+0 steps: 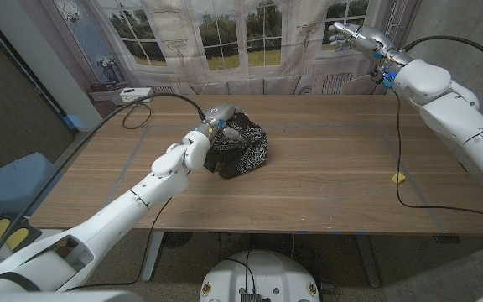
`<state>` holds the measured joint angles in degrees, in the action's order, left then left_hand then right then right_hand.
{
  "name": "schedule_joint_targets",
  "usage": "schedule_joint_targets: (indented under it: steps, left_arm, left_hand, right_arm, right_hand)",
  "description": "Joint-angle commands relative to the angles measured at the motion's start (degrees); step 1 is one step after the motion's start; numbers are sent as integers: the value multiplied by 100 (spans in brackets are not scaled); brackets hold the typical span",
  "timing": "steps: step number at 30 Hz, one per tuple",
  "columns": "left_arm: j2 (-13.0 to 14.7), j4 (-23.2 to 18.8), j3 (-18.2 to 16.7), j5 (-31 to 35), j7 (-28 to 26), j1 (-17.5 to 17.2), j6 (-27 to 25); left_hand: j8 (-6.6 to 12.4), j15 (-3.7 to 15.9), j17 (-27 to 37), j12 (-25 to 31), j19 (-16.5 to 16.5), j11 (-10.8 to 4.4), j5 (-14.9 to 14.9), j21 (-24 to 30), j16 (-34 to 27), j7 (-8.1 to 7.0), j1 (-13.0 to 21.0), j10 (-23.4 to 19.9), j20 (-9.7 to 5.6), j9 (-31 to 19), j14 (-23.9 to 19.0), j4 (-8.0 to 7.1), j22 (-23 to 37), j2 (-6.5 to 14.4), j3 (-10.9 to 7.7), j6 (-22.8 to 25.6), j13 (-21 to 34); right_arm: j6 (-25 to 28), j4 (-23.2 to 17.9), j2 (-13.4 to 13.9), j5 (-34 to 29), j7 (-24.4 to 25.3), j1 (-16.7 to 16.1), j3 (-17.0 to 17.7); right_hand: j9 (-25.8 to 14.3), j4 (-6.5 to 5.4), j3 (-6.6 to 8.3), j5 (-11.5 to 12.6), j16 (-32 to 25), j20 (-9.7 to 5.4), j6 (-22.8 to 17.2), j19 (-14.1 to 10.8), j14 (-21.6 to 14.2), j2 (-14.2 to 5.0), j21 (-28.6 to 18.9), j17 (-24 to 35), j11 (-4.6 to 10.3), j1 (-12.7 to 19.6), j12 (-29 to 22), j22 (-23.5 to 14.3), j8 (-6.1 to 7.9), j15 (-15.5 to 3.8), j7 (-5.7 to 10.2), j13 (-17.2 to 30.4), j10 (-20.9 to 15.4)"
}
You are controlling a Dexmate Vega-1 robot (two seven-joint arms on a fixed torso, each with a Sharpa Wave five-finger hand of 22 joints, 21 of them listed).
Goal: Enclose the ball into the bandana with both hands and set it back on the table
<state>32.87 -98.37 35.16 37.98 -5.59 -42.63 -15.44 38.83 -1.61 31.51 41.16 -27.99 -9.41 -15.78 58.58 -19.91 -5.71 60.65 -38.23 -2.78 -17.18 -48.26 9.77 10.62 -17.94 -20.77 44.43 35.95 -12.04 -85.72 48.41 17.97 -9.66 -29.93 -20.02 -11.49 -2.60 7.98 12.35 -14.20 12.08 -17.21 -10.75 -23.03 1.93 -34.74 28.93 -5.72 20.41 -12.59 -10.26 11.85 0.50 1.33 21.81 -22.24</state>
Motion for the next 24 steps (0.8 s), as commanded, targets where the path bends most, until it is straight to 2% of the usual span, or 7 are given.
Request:
schedule_joint_targets:
  steps: [1,6,8,13,19,21,24]
  left_arm:
    - [-10,569,94,-1564,-285,215,102]
    - [105,583,148,-1953,-95,312,-51]
    - [155,599,154,-2144,-6,342,-21]
    - [291,480,202,-2400,124,380,-246]
    - [589,145,299,-2467,328,425,-623]
    - [693,26,280,-2544,401,418,-696]
    - [865,-236,215,-2653,523,394,-952]
  left_hand:
    - [-20,1489,33,-24,55,6,-41,62,64,188,2405,77,-139,-44,-715,-37,2,2434,-58,4,85]
    - [-292,1461,-43,-221,112,109,-41,106,340,197,2309,287,-35,-4,-445,-90,-43,2571,-88,-557,-102]
    - [-650,1394,-109,-414,189,210,-44,87,544,78,2170,501,78,98,-193,-127,-65,2643,-144,-1126,-286]
    - [-1526,931,-601,-1147,407,417,-37,-72,931,17,1300,1094,546,413,678,-274,-90,2313,-136,-2387,-743]
    - [-1985,390,-1022,-1831,1410,557,-2,-605,984,-1,616,1767,1125,564,2019,-352,-75,2255,-104,-2884,-1058]
    - [-2178,194,-1161,-2106,2048,660,51,-933,967,-6,383,2111,1372,586,2575,-353,-72,2232,-48,-3088,-1167]
    - [-2376,55,-1278,-2361,2567,719,125,-1227,973,4,73,2481,1450,597,3113,-413,-66,2196,68,-3324,-1262]
  right_arm:
    - [29,47,-41,-114,-21,133,-84]
    - [40,70,-69,-132,-18,172,-105]
    - [55,81,-78,-137,-27,191,-118]
    - [32,138,-117,-159,-47,244,-154]
    - [-21,190,-163,-139,-98,295,-177]
    - [15,167,-164,-164,-70,303,-184]
    - [10,193,-194,-191,-53,334,-204]
  right_hand:
    - [7,5,-4,51,-40,10,-57,-47,-46,7,21,-7,-6,11,-43,-30,14,8,16,5,-61]
    - [7,6,-10,56,-43,10,-58,-56,-53,5,32,-14,1,8,-45,-30,13,7,10,5,-69]
    - [7,6,-12,57,-43,10,-62,-59,-53,6,36,-16,-8,7,-42,-30,14,10,11,4,-64]
    - [7,5,-16,60,-43,10,-60,-67,-52,2,44,-20,-9,4,-42,-31,12,12,14,4,-68]
    - [7,7,-24,64,-45,10,-57,-75,-57,5,56,-27,-4,1,-39,-31,9,13,13,4,-63]
    - [7,8,-26,65,-45,10,-57,-77,-57,3,61,-30,-7,1,-39,-31,8,14,12,4,-66]
    - [7,7,-28,68,-48,10,-53,-81,-62,0,67,-32,-7,0,-37,-31,6,13,11,4,-61]
